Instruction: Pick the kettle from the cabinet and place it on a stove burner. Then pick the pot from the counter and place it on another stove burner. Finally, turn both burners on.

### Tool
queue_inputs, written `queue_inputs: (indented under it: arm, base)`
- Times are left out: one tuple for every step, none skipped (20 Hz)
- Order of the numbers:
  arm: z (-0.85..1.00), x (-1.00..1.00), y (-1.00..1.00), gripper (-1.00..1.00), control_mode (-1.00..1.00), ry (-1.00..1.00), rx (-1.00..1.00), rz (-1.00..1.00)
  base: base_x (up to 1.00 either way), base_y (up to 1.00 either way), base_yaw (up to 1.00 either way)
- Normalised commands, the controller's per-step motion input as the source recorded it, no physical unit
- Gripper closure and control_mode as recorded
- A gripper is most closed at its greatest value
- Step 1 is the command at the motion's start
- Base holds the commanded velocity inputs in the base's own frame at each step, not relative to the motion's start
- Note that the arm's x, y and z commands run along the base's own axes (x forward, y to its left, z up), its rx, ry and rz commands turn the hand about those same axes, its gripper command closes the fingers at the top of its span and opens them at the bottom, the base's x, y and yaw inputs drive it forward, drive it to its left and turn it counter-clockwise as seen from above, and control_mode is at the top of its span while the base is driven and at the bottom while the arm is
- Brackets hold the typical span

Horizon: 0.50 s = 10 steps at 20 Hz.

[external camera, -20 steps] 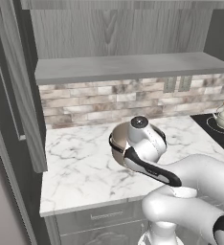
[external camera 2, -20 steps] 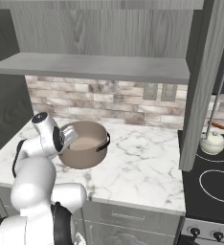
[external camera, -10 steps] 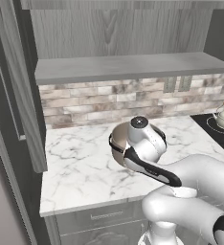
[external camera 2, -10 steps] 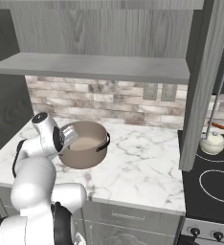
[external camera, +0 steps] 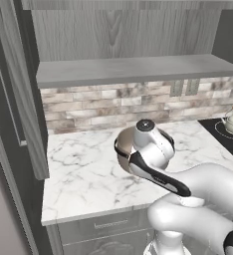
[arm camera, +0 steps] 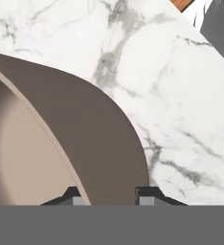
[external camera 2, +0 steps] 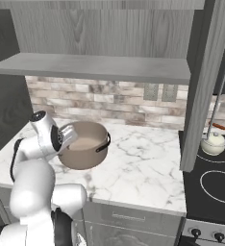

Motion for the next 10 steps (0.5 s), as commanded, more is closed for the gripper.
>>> queue_inputs:
  arm:
    - [0.24,-0.21,0.0,1.0,-1.0,-0.04,-0.01,-0.03]
    - [0.27,-0.22,0.0,1.0,-1.0,-0.06,-0.01,-0.04]
    - [0.29,-0.27,0.0,1.0,-1.0,-0.08,-0.01,-0.04]
    - [0.29,-0.26,0.0,1.0,-1.0,-0.08,-0.01,-0.04]
    - [0.29,-0.3,0.0,1.0,-1.0,-0.08,0.0,-0.04]
    - [0.27,-0.32,0.0,1.0,-1.0,-0.09,0.0,-0.03]
    - [0.27,-0.33,-0.01,1.0,-1.0,-0.1,0.0,-0.03]
    - [0.27,-0.36,-0.01,1.0,-1.0,-0.11,0.0,-0.04]
    - [0.26,-0.38,0.0,1.0,-1.0,-0.13,0.0,-0.04]
    - [0.28,-0.42,-0.01,1.0,-1.0,-0.14,0.0,-0.03]
  base:
    - [0.0,0.0,0.0]
    - [0.0,0.0,0.0]
    - [0.0,0.0,0.0]
    - [0.0,0.0,0.0]
    - [0.0,0.0,0.0]
    - [0.0,0.0,0.0]
    - [0.0,0.0,0.0]
    - [0.0,0.0,0.0]
    - [0.0,0.0,0.0]
    - [0.0,0.0,0.0]
